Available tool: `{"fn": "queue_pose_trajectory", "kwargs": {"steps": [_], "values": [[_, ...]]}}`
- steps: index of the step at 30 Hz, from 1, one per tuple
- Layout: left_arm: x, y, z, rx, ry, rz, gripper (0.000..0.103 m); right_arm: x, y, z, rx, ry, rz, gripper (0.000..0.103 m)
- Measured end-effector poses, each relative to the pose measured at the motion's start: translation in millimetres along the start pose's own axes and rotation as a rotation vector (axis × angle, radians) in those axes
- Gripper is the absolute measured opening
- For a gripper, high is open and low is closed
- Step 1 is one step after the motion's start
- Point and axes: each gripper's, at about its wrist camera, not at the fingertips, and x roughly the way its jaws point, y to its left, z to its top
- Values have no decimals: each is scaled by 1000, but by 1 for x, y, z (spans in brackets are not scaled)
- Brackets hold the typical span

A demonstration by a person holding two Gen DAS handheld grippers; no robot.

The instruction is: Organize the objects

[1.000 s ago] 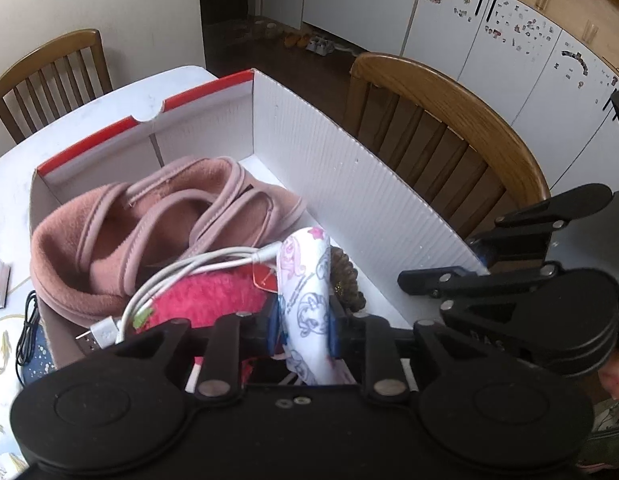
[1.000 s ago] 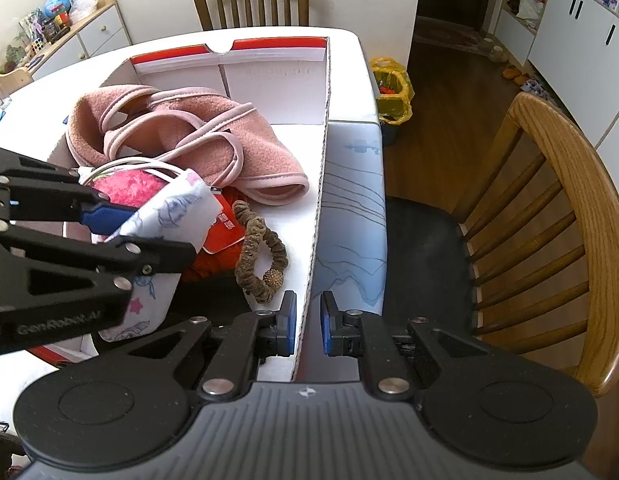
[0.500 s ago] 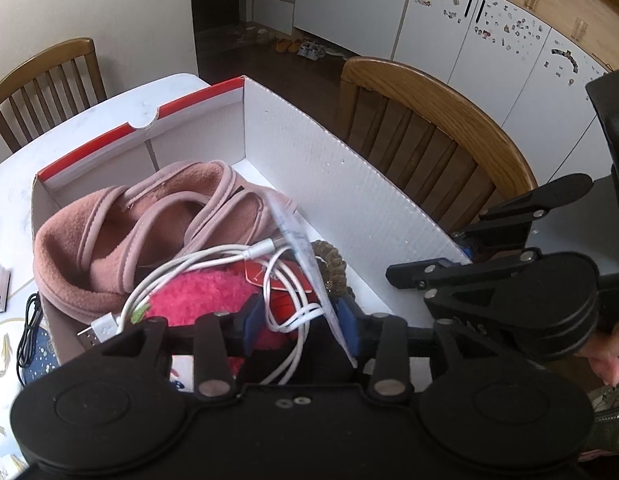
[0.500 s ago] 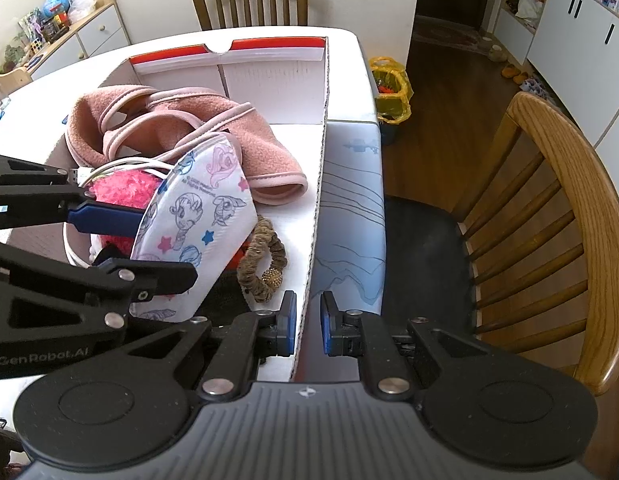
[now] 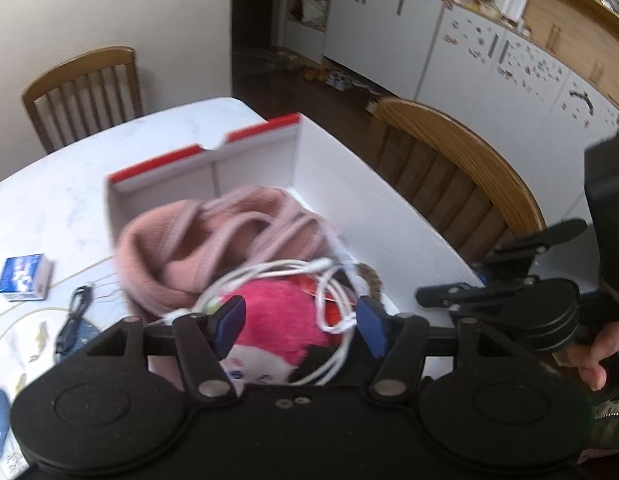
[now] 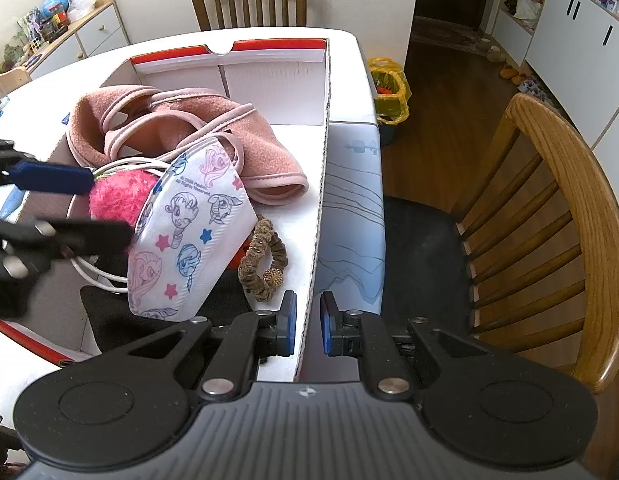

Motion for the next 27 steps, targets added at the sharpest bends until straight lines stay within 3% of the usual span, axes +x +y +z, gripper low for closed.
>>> {"fn": "queue_pose_trajectory", "kwargs": {"steps": [9,17,21,27], "values": [[-32,68,0,-110,-55,146,71,-1,2,0,-2,-2,-4,13],[-47,140,-2,-230,-87,297,88,-1,7,2,-5,9,-28,13],[-44,173,-6,-245,-101,382,102,0,10,3,-4,18,-46,13],[-25,217,-9,-282,-103,429,102,3,12,3,-6,40,-79,13]]}}
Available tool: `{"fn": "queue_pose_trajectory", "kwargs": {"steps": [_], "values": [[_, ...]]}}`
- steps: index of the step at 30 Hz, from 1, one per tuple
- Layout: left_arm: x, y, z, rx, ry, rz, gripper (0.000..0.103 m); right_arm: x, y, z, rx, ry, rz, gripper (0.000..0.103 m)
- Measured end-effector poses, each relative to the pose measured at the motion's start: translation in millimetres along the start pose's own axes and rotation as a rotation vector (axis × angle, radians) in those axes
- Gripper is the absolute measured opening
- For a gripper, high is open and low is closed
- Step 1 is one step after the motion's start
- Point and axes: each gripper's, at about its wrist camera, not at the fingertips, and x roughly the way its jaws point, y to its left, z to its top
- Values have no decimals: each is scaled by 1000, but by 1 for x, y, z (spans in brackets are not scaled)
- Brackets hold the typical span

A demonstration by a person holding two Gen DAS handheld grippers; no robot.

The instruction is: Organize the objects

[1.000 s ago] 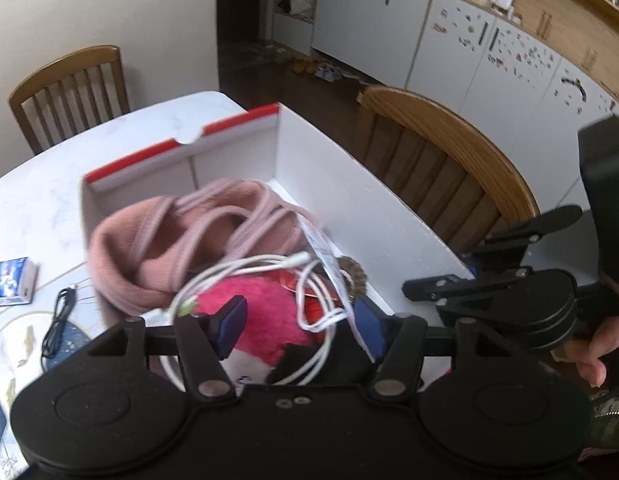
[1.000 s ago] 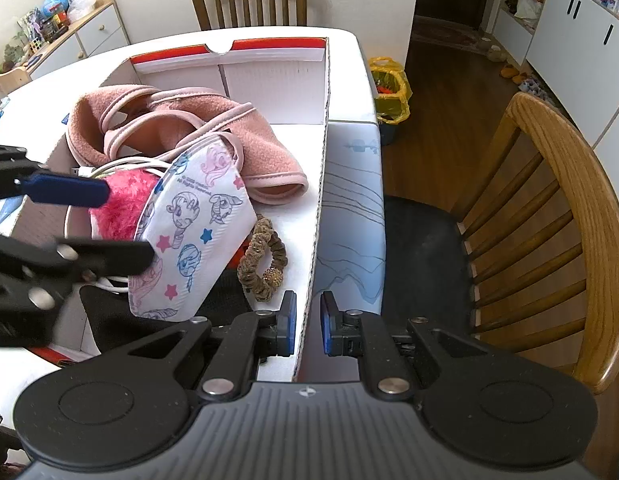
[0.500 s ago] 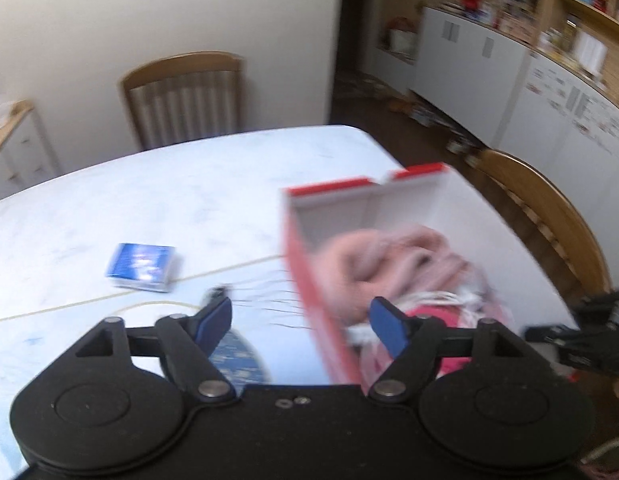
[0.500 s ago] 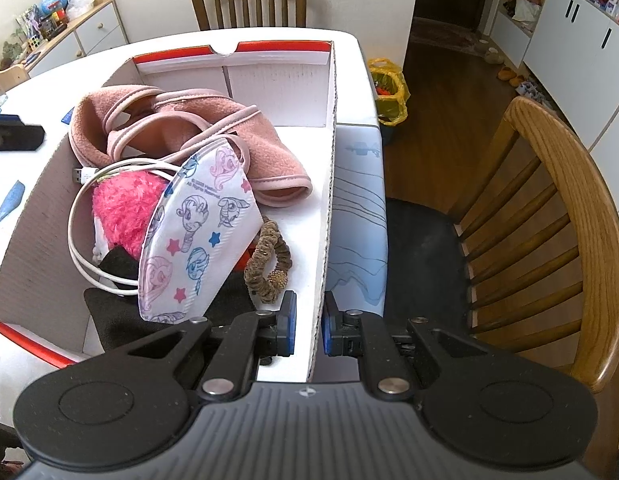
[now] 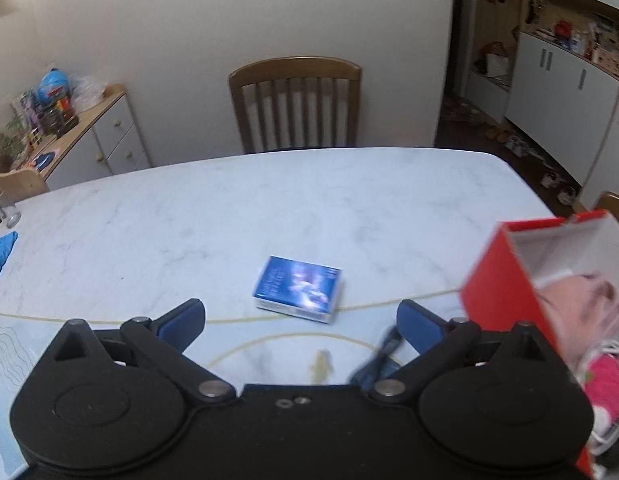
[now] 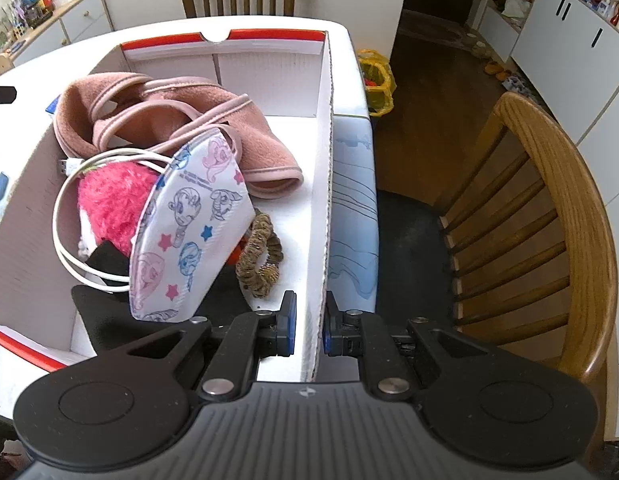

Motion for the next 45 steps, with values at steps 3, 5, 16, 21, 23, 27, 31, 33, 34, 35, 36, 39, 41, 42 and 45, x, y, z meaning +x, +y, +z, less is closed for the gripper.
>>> {"fn": "queue_pose_trajectory", "kwargs": {"steps": [3,5,16,21,23,27,31,33,34,35,36,39,41,42,45], "values": [[19,7,1,-12,3,-6,102,2,0,1,6,11,-12,13],[34,6,3,-11,7,-10,102,3,1,1,10,18,-20,13],[95,2,0,52,71,-10,102,17,4,6,45,64,-45,13],[116,9,-1,58,98,7,102,19,3,9,55,75,-47,13],[118,9,-1,60,98,2,101,20,2,9,61,76,-45,13],[120,6,-1,90,88,-4,97,20,1,8,65,77,-44,13],[120,3,-2,100,90,-19,88,20,-1,9,67,80,-50,13],[120,1,-3,104,90,-21,84,20,-1,9,69,82,-52,13],[120,1,-3,105,93,-23,82,21,-2,9,71,83,-53,13],[119,0,-3,108,96,-23,81,21,-2,9,73,84,-54,13],[118,-1,-3,109,95,-23,79,21,-2,9,73,85,-55,13],[116,-2,-3,111,99,-24,78,21,-2,9,74,86,-57,13],[113,-3,-4,111,103,-30,78,21,0,10,73,84,-57,13],[111,-3,-5,111,104,-32,78,21,0,10,72,82,-56,12],[103,-4,-6,104,102,-37,77,19,1,10,66,73,-53,12]]}}
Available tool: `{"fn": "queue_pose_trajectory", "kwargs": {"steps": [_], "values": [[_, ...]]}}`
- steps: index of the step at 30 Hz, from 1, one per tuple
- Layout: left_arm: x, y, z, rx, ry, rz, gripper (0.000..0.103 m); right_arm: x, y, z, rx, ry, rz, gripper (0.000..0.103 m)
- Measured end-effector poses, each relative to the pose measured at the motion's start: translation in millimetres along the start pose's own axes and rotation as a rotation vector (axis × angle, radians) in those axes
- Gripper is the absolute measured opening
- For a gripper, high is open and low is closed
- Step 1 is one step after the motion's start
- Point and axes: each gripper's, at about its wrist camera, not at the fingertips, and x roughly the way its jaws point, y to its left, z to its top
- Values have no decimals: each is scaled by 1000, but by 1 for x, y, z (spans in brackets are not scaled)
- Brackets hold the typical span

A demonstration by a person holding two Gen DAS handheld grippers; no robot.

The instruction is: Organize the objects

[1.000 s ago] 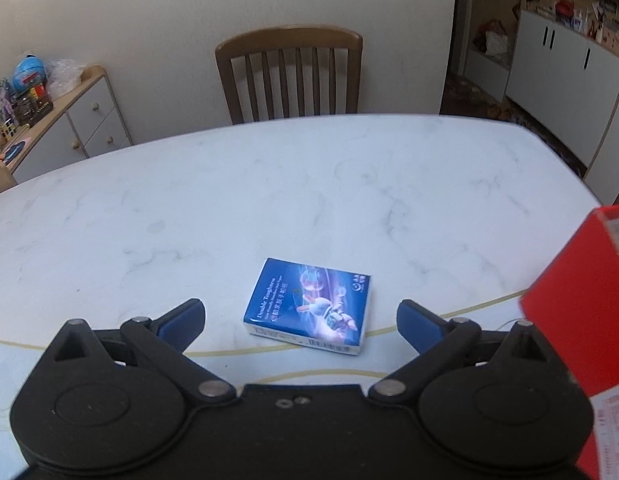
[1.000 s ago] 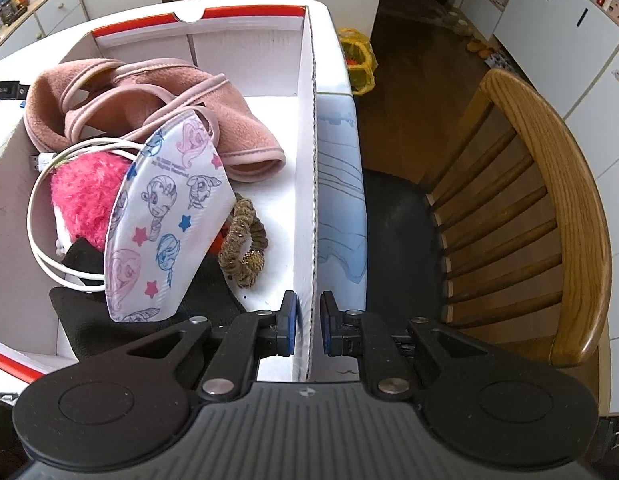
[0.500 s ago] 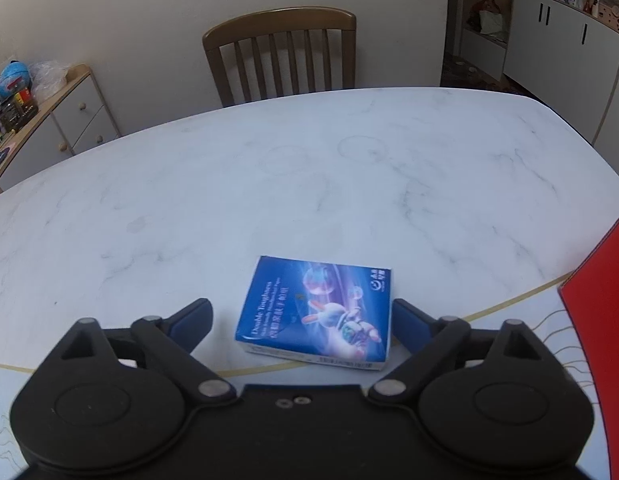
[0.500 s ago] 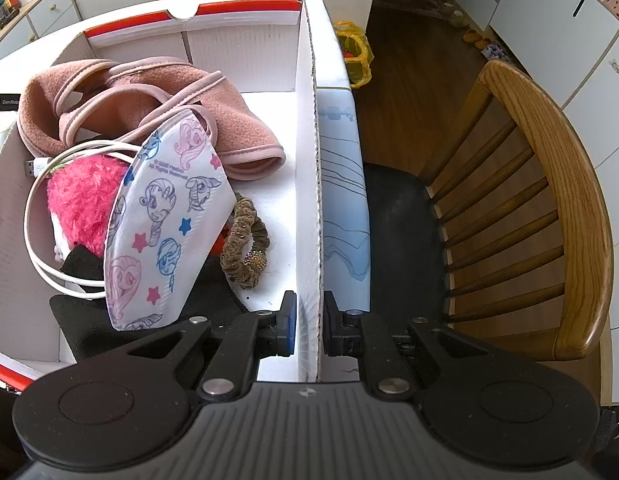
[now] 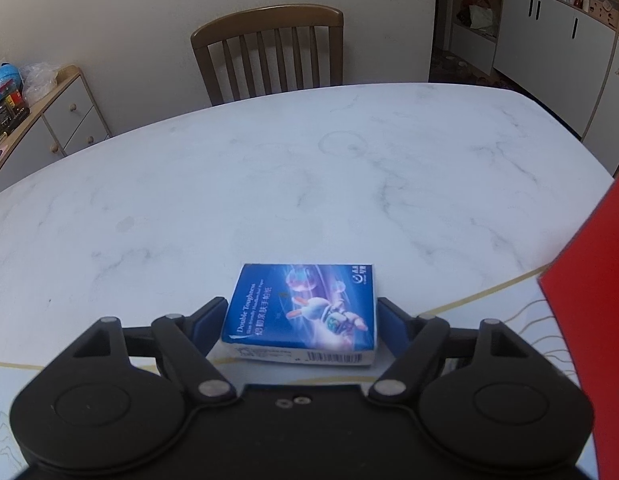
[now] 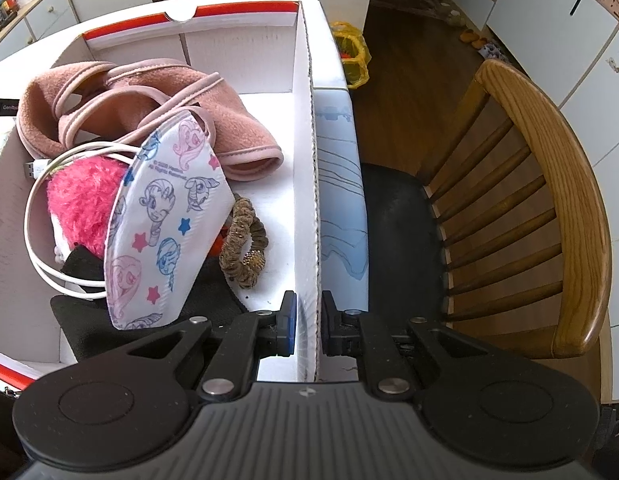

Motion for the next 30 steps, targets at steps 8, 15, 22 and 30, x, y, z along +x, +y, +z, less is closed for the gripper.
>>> {"fn": "queue_pose_trajectory", "kwargs": {"steps": [8,15,22,30], "values": [[-33,-6,0,-12,-15,-12,76,-6,0,-3,-15,-26,11,10],[-70,-15,0,-24,-15,-14,50,-12,0,-7,-35,-54,19,10],[-101,-19,-10,-34,-31,-46,34,-16,-2,-15,-61,-74,37,10],[-106,-9,-23,-30,-28,6,72,-18,-7,-12,-81,-79,62,10]]}}
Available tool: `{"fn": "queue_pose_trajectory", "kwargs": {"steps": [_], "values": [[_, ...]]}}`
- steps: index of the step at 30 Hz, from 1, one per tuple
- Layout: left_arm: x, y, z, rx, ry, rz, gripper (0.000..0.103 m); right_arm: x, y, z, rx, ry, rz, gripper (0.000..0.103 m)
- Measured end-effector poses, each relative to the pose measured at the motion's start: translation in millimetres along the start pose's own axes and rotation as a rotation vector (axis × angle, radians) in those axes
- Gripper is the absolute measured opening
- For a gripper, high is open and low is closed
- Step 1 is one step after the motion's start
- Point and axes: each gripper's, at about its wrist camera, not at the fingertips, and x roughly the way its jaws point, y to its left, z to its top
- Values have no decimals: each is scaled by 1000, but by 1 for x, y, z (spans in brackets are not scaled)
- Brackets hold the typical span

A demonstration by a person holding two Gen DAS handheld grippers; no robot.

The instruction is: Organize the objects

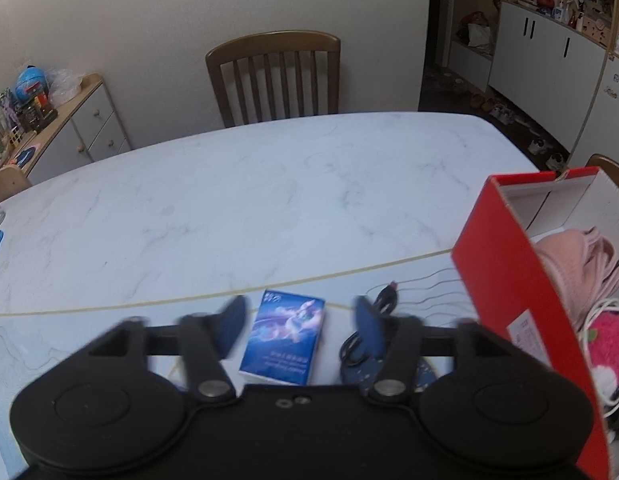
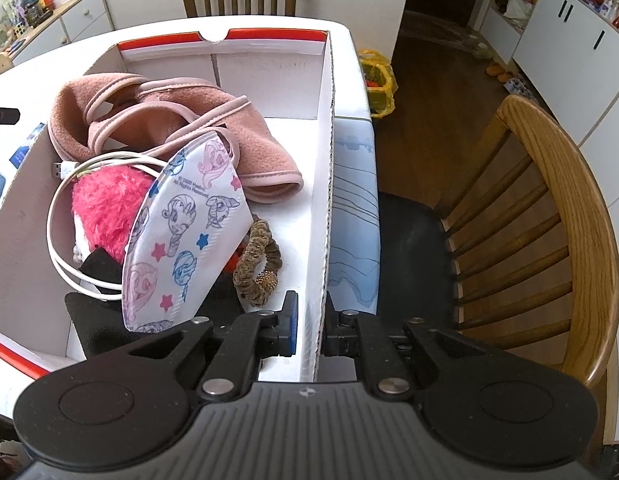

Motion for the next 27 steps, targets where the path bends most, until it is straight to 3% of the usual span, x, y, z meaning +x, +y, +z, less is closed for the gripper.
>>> {"fn": "queue_pose_trajectory", "kwargs": {"steps": [1,3,9,16,21,27], "values": [[3,1,-2,10,-4,1,79,0,0,0,-3,1,0,10],[12,1,-6,27,8,10,82,1,0,0,-6,4,0,10],[46,5,-18,42,69,43,83,3,2,2,-6,13,-7,10],[66,10,-23,17,113,46,71,5,4,3,-6,25,-18,10],[68,11,-24,4,123,26,52,6,5,4,-6,29,-23,10],[60,10,-26,-4,101,39,49,6,5,4,-7,28,-24,10]]}}
